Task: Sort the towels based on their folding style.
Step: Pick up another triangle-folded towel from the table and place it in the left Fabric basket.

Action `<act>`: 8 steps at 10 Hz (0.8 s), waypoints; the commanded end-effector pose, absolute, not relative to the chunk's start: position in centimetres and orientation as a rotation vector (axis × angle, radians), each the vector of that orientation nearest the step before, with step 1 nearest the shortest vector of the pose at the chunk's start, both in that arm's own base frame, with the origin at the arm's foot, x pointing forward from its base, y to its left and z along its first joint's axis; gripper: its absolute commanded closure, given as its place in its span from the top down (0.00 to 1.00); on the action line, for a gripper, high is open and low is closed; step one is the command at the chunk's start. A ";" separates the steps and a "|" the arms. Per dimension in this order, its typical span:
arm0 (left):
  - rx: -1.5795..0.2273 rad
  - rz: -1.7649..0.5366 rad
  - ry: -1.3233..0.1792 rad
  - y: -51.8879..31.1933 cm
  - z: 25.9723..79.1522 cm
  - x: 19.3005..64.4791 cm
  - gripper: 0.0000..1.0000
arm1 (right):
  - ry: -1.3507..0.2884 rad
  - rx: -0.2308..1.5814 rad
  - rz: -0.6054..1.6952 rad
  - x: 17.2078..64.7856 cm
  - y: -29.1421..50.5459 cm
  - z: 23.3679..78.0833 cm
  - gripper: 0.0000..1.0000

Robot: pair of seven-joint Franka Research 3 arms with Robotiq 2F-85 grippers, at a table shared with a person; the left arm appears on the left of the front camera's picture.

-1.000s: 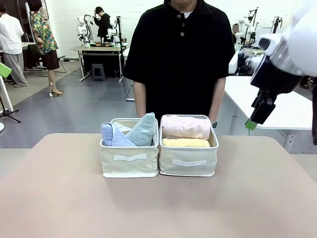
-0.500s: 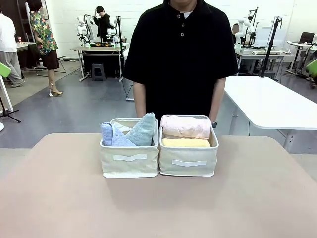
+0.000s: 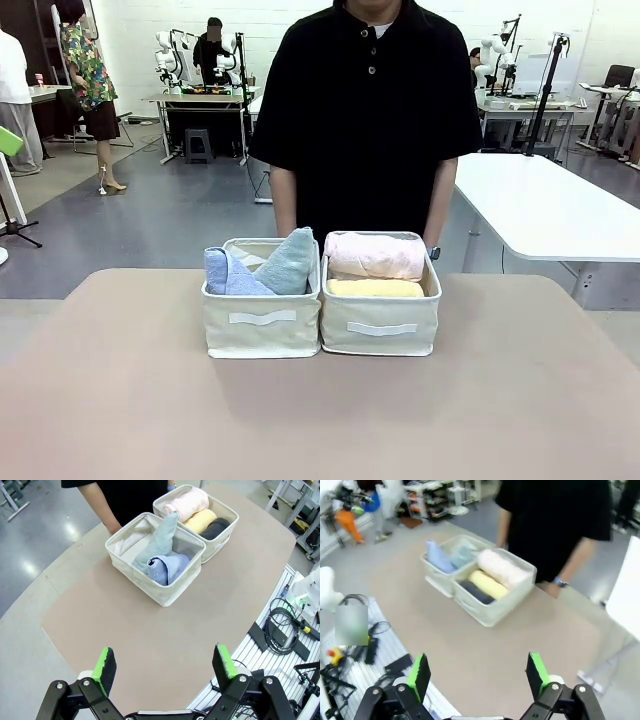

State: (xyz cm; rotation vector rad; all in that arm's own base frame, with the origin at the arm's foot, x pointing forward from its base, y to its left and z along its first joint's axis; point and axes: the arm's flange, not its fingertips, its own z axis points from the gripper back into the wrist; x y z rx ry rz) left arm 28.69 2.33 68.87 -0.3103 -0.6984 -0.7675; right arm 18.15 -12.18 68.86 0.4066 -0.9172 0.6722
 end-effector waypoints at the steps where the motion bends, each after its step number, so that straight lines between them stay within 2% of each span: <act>1: -0.312 -0.772 -0.704 2.3 68.8 28.8 1.00 | -0.895 0.216 0.611 18.0 -10.2 68.7 1.00; 3: -0.312 -0.772 -0.704 2.3 68.8 28.8 1.00 | -0.834 0.184 0.695 19.2 -8.2 69.1 1.00; 4: -0.312 -0.772 -0.704 2.3 68.8 28.8 1.00 | -0.903 0.244 0.637 17.7 -11.1 69.1 1.00; 8: -0.312 -0.772 -0.704 2.3 68.8 28.8 1.00 | -0.903 0.244 0.637 17.7 -11.1 69.1 1.00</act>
